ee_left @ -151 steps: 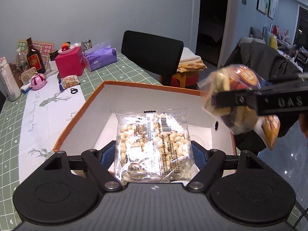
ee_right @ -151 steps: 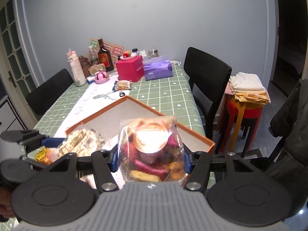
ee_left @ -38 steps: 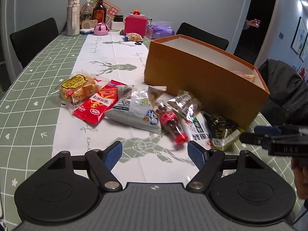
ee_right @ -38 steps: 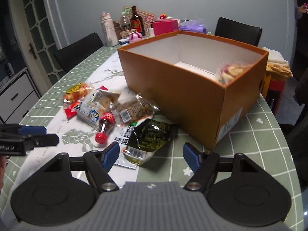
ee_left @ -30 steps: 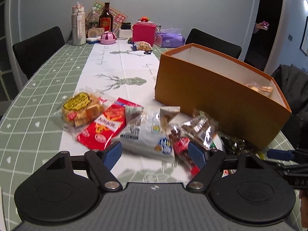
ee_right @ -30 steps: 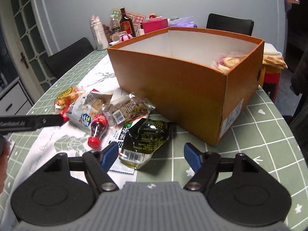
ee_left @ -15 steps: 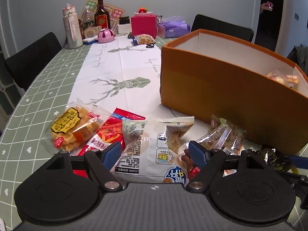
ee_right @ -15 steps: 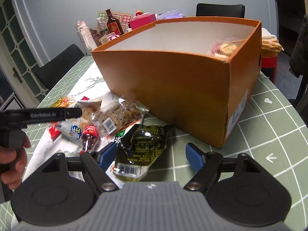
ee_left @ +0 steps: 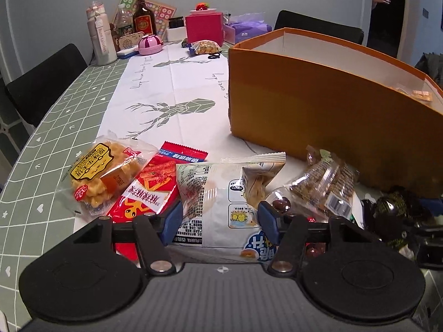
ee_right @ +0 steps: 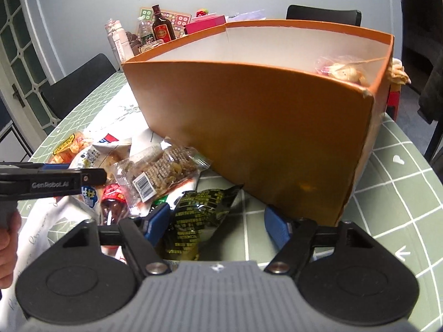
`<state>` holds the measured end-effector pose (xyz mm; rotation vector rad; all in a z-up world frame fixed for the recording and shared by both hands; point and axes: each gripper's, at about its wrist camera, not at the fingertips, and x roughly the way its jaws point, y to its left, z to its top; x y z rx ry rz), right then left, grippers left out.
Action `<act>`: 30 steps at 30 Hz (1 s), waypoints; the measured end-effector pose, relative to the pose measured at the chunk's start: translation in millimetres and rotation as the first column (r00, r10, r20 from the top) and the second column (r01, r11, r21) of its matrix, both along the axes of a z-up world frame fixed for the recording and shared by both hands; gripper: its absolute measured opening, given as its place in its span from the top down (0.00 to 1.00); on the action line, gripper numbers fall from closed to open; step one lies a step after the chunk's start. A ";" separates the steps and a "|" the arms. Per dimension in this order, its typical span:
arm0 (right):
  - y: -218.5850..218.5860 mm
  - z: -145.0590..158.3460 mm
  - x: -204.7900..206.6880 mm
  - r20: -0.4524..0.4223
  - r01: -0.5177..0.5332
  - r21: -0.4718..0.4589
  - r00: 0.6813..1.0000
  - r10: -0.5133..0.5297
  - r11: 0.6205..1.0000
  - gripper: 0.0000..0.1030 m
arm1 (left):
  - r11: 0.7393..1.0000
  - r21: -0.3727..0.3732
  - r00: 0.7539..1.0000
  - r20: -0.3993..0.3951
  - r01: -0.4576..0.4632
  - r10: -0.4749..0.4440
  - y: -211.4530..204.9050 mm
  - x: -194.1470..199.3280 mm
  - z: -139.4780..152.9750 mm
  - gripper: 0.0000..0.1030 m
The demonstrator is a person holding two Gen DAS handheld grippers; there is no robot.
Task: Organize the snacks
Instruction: 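Grasp the chip bag with the left tool while the right tool grasps the green foil pouch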
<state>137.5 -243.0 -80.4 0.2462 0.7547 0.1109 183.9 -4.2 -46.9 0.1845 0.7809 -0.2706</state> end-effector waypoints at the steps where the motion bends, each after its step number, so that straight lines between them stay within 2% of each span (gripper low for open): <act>1: -0.8 0.1 -0.7 0.002 -0.002 0.001 1.000 0.002 1.000 0.32 | 1.000 0.001 1.000 0.002 0.006 -0.006 0.7 -3.9 -0.1 0.34; 5: -3.1 -0.1 -3.8 0.006 -0.022 0.014 1.000 0.022 1.000 0.42 | 1.000 -0.006 1.000 -0.001 0.017 -0.017 5.2 -16.7 0.7 0.34; 7: -4.5 0.4 -5.8 0.003 -0.035 0.032 0.999 0.035 0.999 0.53 | 1.000 -0.009 1.000 -0.008 0.014 -0.014 7.9 -22.3 1.8 0.35; 10: -3.8 2.0 -11.1 0.007 -0.054 0.031 0.999 0.053 0.998 0.64 | 1.000 -0.014 1.000 -0.017 0.013 -0.013 12.1 -31.6 3.1 0.35; 19: -14.6 2.6 -29.8 0.015 -0.042 0.020 0.999 0.041 0.999 0.65 | 1.000 0.001 0.999 0.007 0.031 -0.031 21.6 -70.1 2.4 0.35; 30: -23.5 2.4 -46.5 0.007 -0.061 0.028 0.998 0.061 0.998 0.66 | 1.000 -0.011 1.000 -0.012 0.019 -0.019 33.6 -96.1 7.1 0.34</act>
